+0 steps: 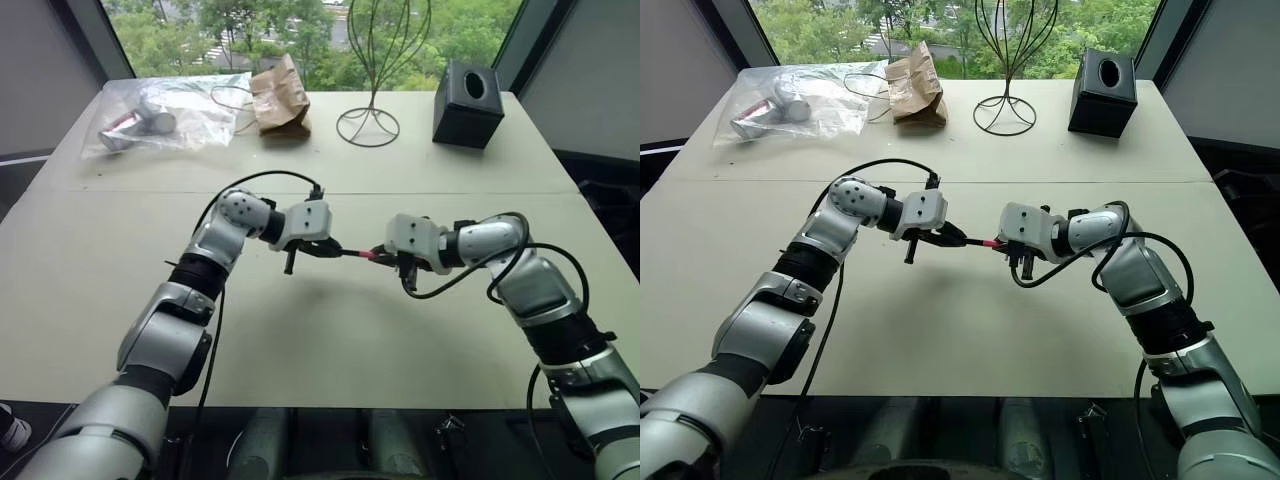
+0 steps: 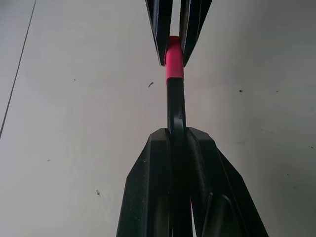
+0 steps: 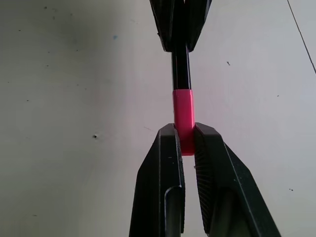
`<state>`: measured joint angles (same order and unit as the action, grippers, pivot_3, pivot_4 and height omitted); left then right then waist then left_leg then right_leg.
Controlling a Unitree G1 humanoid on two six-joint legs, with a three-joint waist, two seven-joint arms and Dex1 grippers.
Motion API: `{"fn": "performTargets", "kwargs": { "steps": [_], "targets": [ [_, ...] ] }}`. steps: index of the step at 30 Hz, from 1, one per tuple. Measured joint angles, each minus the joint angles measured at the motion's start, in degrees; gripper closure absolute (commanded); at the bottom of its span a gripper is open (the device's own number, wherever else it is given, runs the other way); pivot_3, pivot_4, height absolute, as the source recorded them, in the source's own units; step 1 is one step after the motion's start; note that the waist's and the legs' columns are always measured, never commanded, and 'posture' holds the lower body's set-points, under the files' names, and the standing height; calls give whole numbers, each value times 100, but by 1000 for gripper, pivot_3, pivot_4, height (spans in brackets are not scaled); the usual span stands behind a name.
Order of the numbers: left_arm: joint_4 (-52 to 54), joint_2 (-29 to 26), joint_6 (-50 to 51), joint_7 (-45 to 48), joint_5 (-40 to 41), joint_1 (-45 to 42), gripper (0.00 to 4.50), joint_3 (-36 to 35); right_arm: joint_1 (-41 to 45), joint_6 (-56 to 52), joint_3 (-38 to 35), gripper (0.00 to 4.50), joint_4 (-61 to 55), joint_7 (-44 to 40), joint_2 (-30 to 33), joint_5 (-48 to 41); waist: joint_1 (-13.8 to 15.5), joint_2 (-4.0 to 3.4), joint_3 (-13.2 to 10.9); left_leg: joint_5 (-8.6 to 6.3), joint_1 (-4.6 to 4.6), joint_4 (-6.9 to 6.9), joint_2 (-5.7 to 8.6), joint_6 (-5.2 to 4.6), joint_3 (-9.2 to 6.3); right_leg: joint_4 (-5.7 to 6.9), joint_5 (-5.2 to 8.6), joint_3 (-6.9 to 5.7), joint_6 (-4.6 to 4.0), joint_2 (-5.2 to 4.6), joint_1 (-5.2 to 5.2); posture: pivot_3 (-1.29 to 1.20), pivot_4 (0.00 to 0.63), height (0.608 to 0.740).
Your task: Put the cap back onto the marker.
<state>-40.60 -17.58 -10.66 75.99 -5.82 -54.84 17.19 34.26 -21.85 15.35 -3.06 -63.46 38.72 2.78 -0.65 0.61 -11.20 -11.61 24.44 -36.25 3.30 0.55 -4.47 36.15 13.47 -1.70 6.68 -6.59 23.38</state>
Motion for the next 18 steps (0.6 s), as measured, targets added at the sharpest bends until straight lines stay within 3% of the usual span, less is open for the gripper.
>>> {"fn": "performTargets", "kwargs": {
  "steps": [18],
  "targets": [
    [-50, 32, -161, 41, -113, -8, 4500, -8, 54, -357, -21, 4477, 0, -286, -29, -3, -1, 0, 0, 0, 0, 0, 1, 0, 1, 1, 0, 0, 0, 0, 0, 0, 150, 740]
  ]
}}
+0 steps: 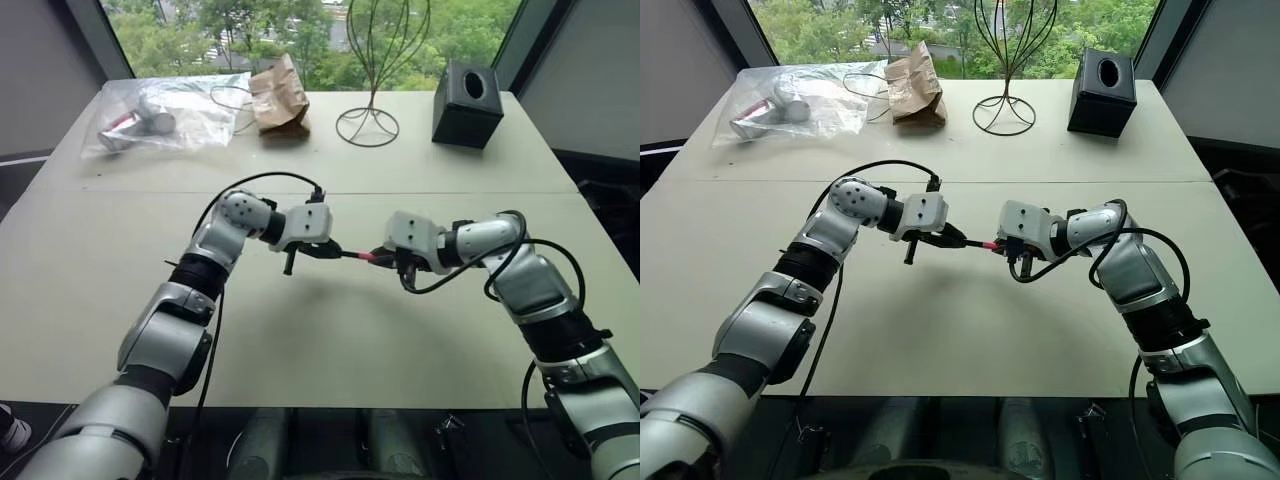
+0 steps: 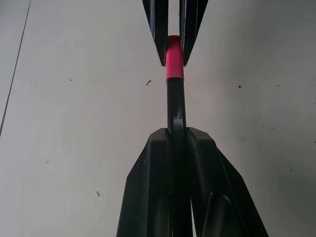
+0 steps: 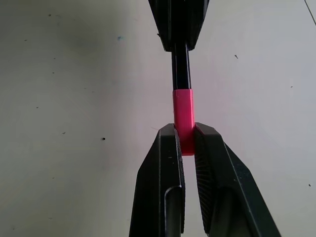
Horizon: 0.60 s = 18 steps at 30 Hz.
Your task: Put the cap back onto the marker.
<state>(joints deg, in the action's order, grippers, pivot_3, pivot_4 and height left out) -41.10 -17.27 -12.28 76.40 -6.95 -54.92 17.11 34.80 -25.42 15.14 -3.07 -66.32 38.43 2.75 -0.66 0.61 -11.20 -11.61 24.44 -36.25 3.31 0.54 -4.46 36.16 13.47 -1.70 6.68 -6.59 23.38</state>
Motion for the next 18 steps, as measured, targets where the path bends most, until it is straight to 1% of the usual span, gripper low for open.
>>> {"fn": "performTargets", "kwargs": {
  "steps": [3, 6, 9, 11, 14, 18],
  "targets": [
    [-53, 31, 2, 11, 8, -29, 4500, 4, 0, 1, 0, 4477, -3, -41, 56, -8, 0, 0, 0, 0, 0, 0, 0, 0, 0, 0, 0, 0, 0, 0, 0, 0, 150, 740],
    [-107, 53, 2, -1, 7, -55, 4500, 8, 0, 48, 1, 3155, -61, -77, 93, -88, 0, 0, 0, 0, 0, 0, 0, 0, 0, 0, 0, 0, 0, 0, 0, 0, 150, 740],
    [-145, 186, 12, -51, 6, -110, 4500, 23, -1, 5, 6, 1571, -501, -285, 143, -363, 1, 0, 0, 0, 1, 0, 0, 0, -1, 1, 0, 0, 0, 0, 0, 0, 150, 740],
    [-146, 110, 17, -64, 2, -113, 4500, 24, -23, -57, 12, 609, -692, -337, 441, -350, 1, 0, 0, 0, 0, -1, 0, 0, -1, 1, 0, 0, 1, 0, 1, 0, 150, 740],
    [-139, -272, 91, -38, 5, -92, 4500, 3, -129, -138, -160, 609, -701, -210, 924, -277, -12, 0, 0, 0, -1, 1, -1, 0, 0, 1, 0, 0, 0, 0, 2, 0, 150, 740],
    [62, -606, 516, 3, 195, 120, 4500, -157, -222, -60, -489, 609, -714, 169, 1065, -235, -17, -1, 0, 0, 0, 2, -7, 0, 0, 2, 0, 1, 0, 1, 6, 0, 150, 740]
  ]
}}
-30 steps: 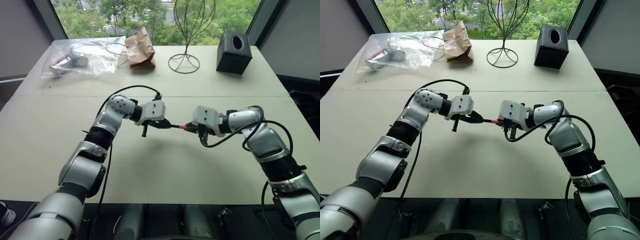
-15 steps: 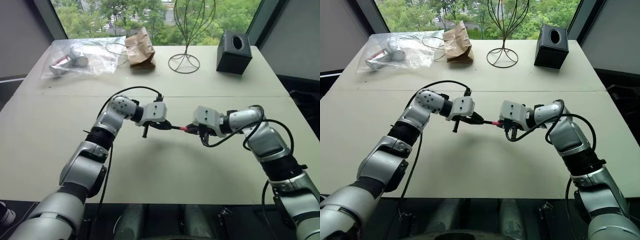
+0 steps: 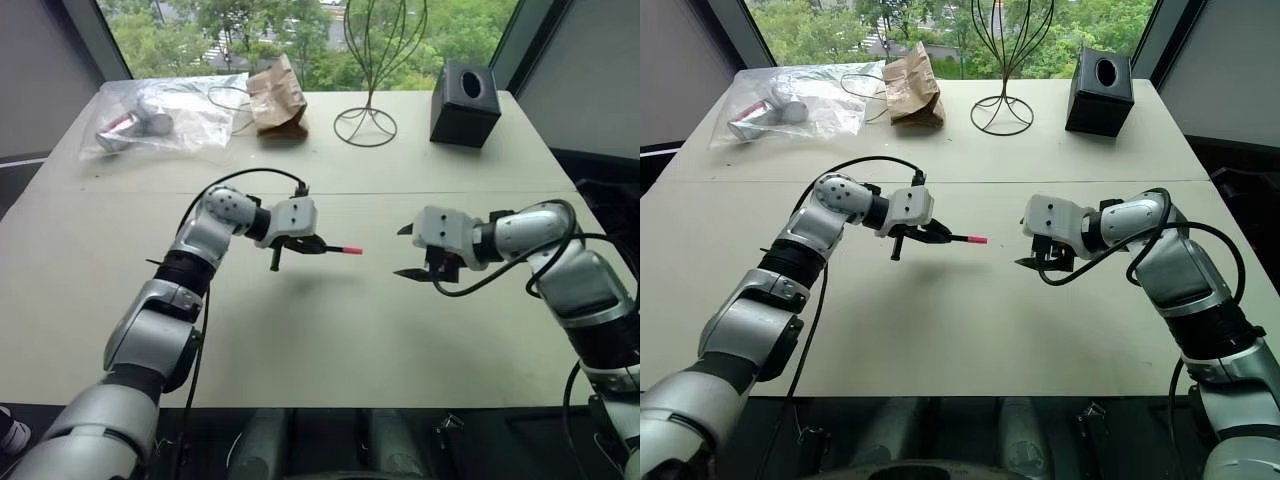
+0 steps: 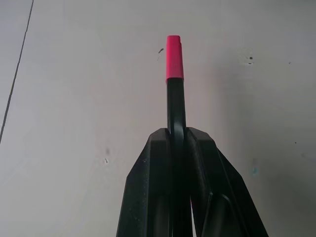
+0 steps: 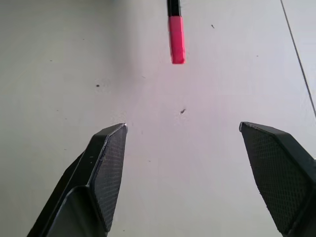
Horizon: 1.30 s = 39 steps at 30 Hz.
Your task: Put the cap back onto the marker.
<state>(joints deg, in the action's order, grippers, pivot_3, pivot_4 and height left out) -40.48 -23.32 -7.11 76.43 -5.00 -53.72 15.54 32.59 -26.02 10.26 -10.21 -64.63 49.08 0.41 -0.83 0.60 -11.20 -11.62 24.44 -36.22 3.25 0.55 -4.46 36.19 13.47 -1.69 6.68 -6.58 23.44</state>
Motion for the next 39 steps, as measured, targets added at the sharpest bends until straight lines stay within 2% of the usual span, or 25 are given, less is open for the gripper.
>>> {"fn": "performTargets", "kwargs": {
  "steps": [3, 6, 8, 11, 14, 20, 23, 27, 29, 31, 36, 37, 39],
  "targets": [
    [394, -224, 725, -218, 231, 281, 4500, -319, -69, -40, -415, 609, 1, 442, -130, -96, 9, 0, 0, 0, 1, -1, -3, 0, -2, 1, 0, 1, 0, -2, -1, 0, 150, 740],
    [1176, -323, 2209, -1459, 434, 693, 4500, -1082, -165, -280, -1160, 609, 52, 1361, -798, -313, 8, 1, 0, 0, -1, 0, -3, 0, -8, 6, -1, 1, 0, -1, -1, 0, 150, 740],
    [1640, -372, 3080, -2110, 444, 880, 4500, -1401, -265, -472, -1396, 609, 61, 1721, -1020, -441, 17, 0, 0, 1, -2, -2, 0, 1, -9, 8, -1, 1, 0, 0, -3, 0, 150, 740],
    [2660, -91, 4555, -3091, 620, 1315, 4500, -1968, -395, -952, -1695, 609, 61, 2304, -1536, -652, 33, 1, 1, 1, -2, -4, 1, 1, -10, 9, -1, 1, 1, -3, -6, 0, 150, 740],
    [3675, 158, 5483, -3900, 685, 1770, 4500, -2171, -448, -1243, -1825, 609, 39, 2842, -2061, -849, 17, 1, 1, 4, -4, 0, 1, 7, -10, 10, -1, 3, 0, -2, -4, 0, 150, 740],
    [4690, 231, 5921, -4861, 619, 2609, 4500, -2153, -509, -1293, -1828, 609, 43, 3398, -2353, -975, 6, -3, 3, 11, -14, 9, 0, 18, -8, 15, -4, 7, -8, 3, -1, 0, 150, 740],
    [4684, 270, 5694, -5193, 526, 3065, 4500, -2050, -535, -1147, -1723, 609, 103, 3451, -2339, -962, 15, -3, 3, 11, -14, 7, -1, 19, -7, 14, -6, 7, -11, 3, -1, 0, 150, 740],
    [4564, 430, 5293, -5464, 575, 3077, 4500, -2082, -534, -970, -1621, 609, 283, 3458, -2315, -963, 41, -3, 3, 12, -14, 3, -2, 21, -8, 10, -6, 6, -11, 2, -6, 0, 150, 740],
    [4483, 489, 5171, -5508, 646, 3076, 3541, -2092, -532, -907, -1620, 549, 352, 3460, -2274, -961, 41, -3, 3, 12, -14, 4, -2, 21, -7, 10, -6, 6, -11, 1, -7, 0, 150, 740],
    [4412, 524, 5068, -5501, 724, 3075, 2791, -2085, -528, -785, -1616, 549, 409, 3492, -2197, -936, 40, -3, 3, 12, -14, 4, -1, 21, -7, 9, -6, 6, -12, 1, -6, 0, 150, 740],
    [4295, 536, 5000, -5524, 925, 3043, 279, -2095, -512, -628, -1620, 549, 463, 3573, -2093, -890, 11, -3, 3, 12, -13, 7, -1, 21, -5, 7, -6, 6, -12, 3, -4, 0, 150, 740],
    [4278, 547, 4984, -5530, 984, 3010, 98, -2132, -515, -628, -1621, 549, 465, 3589, -2093, -897, 13, -3, 3, 12, -13, 7, -2, 20, -5, 7, -6, 5, -12, 4, -3, 0, 150, 740],
    [4276, 623, 4901, -5498, 1267, 2841, 98, -2362, -531, -644, -1677, 549, 464, 3634, -2097, -969, 22, -3, 3, 12, -10, 5, -5, 21, -7, 7, -6, 5, -12, 4, -3, 0, 150, 740]
  ]
}}
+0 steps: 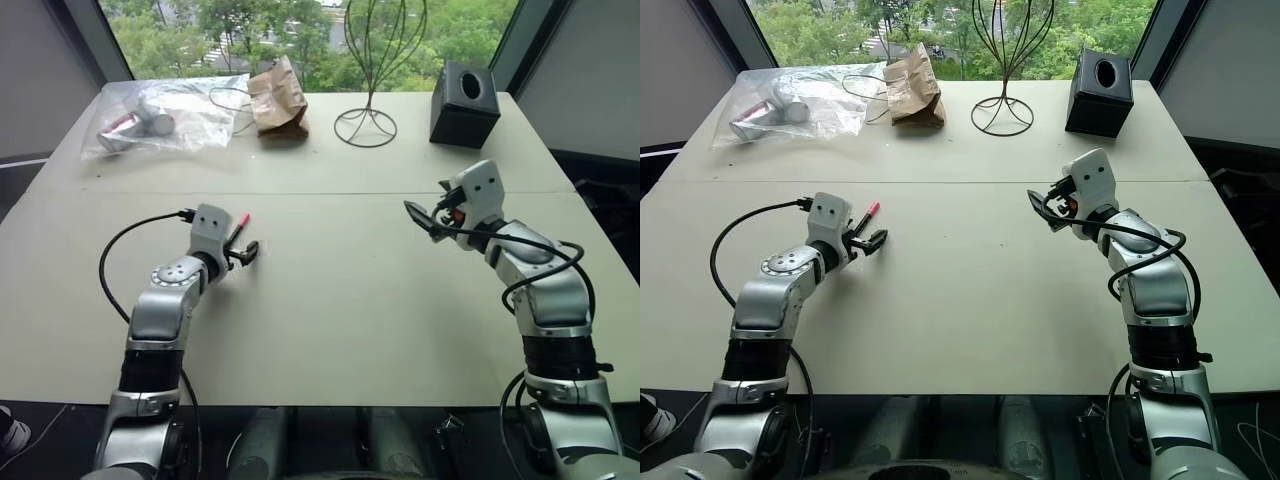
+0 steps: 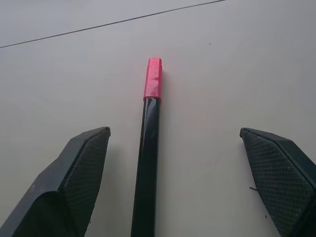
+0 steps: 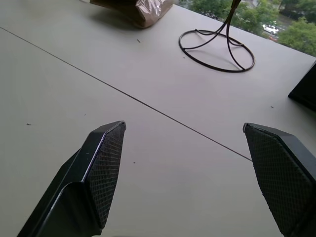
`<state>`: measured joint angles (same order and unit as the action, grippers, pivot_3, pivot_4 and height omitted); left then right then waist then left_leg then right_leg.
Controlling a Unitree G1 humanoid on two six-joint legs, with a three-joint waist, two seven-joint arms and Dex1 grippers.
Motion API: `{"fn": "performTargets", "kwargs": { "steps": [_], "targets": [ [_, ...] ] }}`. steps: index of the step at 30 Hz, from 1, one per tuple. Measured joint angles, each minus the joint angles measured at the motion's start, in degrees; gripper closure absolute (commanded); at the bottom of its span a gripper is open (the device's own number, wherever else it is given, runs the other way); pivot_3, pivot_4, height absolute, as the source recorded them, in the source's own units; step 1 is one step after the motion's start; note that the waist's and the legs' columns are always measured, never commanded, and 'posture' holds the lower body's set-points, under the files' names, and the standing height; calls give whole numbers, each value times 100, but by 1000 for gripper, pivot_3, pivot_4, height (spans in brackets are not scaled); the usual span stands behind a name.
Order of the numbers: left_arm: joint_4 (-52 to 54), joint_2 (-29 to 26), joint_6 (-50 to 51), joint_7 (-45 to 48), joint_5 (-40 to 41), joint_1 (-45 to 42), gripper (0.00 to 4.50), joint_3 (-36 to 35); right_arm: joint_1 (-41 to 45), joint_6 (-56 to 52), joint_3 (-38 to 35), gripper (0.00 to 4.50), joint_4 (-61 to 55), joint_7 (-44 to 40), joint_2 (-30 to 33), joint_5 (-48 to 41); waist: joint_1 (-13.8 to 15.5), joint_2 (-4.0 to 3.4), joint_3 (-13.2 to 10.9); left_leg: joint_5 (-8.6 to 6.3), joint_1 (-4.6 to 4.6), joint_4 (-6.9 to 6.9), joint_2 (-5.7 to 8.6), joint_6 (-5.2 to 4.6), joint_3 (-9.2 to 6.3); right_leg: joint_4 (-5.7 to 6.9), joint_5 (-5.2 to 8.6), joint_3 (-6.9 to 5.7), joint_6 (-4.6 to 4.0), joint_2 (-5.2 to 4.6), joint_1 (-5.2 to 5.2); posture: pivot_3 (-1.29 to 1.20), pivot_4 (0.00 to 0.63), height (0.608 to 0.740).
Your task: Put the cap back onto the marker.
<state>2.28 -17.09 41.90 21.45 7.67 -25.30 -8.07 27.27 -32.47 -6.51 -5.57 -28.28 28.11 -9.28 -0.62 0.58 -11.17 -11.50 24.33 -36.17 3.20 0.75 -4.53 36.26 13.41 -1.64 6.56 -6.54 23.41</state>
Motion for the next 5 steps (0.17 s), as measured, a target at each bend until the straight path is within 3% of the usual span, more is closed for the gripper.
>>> {"fn": "performTargets", "kwargs": {
  "steps": [2, 5],
  "targets": [
    [9, -49, -14, 147, 384, -289, 98, -287, -29, -128, -180, 549, -27, 24, -10, -177, 12, 0, 0, 0, 3, -3, 0, 0, -2, -1, 0, -1, 0, -1, 0, 0, 150, 740],
    [7, -600, -26, 569, 809, -559, 98, -606, -249, -383, -629, 549, -279, -73, 31, -636, 1, 0, 0, 0, 3, 3, 2, 0, 1, -6, 0, 0, 0, -1, 0, 0, 150, 740]
  ]
}}
